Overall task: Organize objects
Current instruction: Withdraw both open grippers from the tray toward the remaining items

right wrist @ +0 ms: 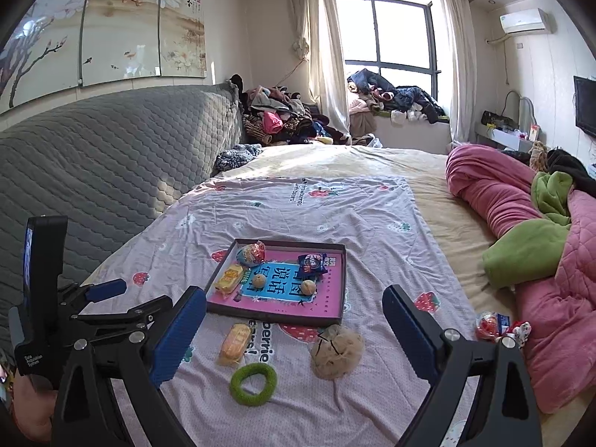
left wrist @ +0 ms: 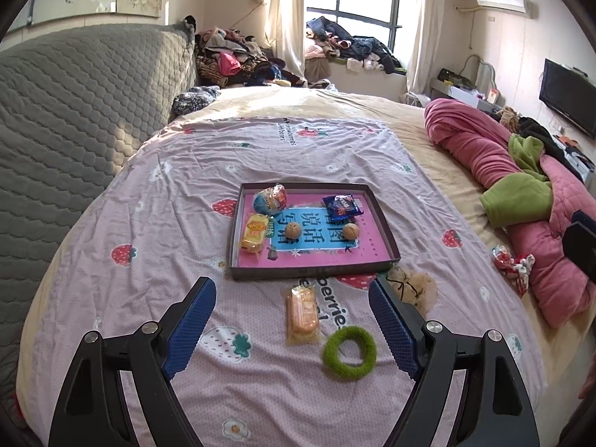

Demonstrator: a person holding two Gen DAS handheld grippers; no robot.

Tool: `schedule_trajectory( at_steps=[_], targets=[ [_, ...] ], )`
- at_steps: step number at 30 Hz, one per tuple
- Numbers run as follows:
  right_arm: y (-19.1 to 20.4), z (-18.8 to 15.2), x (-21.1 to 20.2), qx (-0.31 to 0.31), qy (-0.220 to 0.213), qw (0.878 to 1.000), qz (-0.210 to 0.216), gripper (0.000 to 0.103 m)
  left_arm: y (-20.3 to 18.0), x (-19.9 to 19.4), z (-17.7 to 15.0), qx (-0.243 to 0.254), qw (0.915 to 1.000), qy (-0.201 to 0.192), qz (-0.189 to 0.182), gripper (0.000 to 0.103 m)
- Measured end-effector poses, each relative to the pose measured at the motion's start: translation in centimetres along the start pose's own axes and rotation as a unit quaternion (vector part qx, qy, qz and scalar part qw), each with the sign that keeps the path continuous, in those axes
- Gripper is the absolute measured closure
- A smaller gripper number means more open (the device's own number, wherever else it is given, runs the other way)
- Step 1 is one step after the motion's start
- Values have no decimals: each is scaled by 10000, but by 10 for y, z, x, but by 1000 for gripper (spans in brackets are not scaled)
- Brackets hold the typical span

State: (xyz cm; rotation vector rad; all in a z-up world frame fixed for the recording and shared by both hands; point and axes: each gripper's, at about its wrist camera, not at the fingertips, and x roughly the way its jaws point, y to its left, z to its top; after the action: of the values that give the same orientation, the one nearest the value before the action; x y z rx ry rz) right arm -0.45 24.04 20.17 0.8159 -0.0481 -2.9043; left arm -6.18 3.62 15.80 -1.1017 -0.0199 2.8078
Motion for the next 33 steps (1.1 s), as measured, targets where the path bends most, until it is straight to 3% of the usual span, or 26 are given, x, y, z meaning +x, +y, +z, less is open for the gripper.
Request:
schedule_trajectory(
  at_steps=[14, 33],
  targets=[
    [-3, -12, -17, -30, 22, 10000, 4, 6, -19, -12, -19, 144, 9999, 18, -18, 18],
    [-5, -49, 26, -135, 548, 9984, -43, 6, -25, 28, -43, 222, 9991, 341, 76, 18]
  ],
)
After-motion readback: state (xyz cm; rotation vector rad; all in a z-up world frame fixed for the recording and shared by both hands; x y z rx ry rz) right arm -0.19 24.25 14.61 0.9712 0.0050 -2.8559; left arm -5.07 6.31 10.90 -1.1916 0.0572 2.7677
